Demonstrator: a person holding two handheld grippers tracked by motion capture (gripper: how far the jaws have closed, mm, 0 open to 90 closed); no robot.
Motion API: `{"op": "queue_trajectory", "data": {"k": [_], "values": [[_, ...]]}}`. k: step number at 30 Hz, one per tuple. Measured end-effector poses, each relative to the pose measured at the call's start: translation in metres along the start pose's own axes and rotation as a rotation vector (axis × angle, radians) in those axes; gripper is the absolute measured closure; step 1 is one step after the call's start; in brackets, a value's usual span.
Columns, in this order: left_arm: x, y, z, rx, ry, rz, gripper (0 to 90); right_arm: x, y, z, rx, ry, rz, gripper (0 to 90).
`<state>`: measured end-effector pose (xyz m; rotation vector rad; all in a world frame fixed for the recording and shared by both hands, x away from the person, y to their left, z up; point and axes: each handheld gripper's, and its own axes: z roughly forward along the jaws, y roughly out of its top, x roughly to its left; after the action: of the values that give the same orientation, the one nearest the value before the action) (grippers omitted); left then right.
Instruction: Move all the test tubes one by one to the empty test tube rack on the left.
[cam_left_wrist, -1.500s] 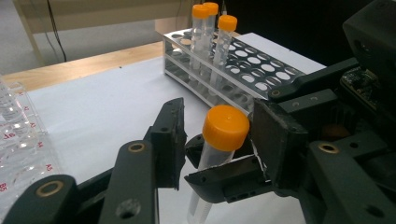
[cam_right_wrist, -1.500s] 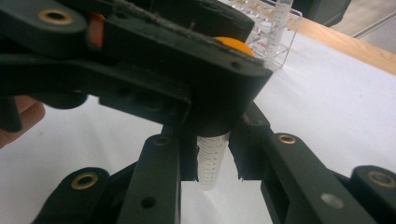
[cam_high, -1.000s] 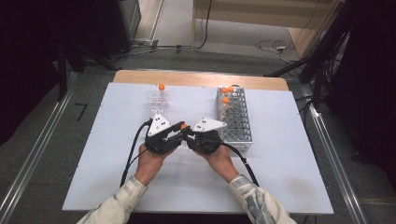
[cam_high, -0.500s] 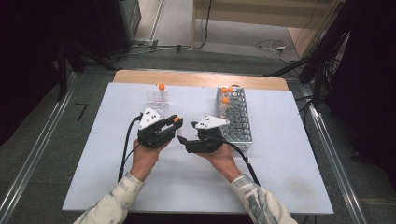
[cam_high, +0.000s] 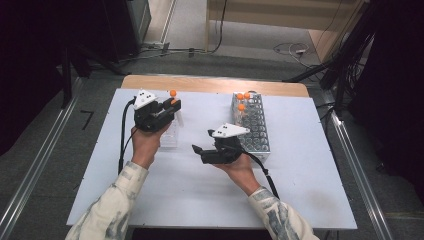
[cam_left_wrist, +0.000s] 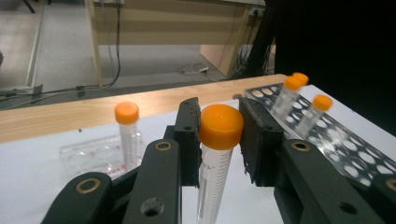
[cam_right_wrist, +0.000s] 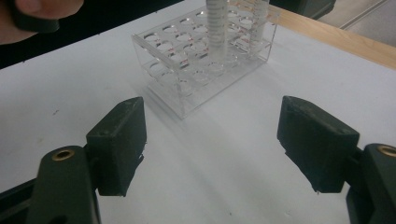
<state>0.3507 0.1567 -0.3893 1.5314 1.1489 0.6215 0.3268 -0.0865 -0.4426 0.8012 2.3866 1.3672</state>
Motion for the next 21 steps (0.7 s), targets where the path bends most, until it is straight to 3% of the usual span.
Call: {"op": "queue_trajectory", "data": {"k": [9,21], "values": [[0.017,0.016,0.018,-0.013,0.066,-0.007,70.3,-0.001,0.001,-0.003,-0.010,-0.001,0.008,22.7],[0.034,0.020,0.035,-0.031,0.143,-0.024,70.3,-0.003,0.000,-0.005,-0.010,-0.003,0.013,22.8]]}}
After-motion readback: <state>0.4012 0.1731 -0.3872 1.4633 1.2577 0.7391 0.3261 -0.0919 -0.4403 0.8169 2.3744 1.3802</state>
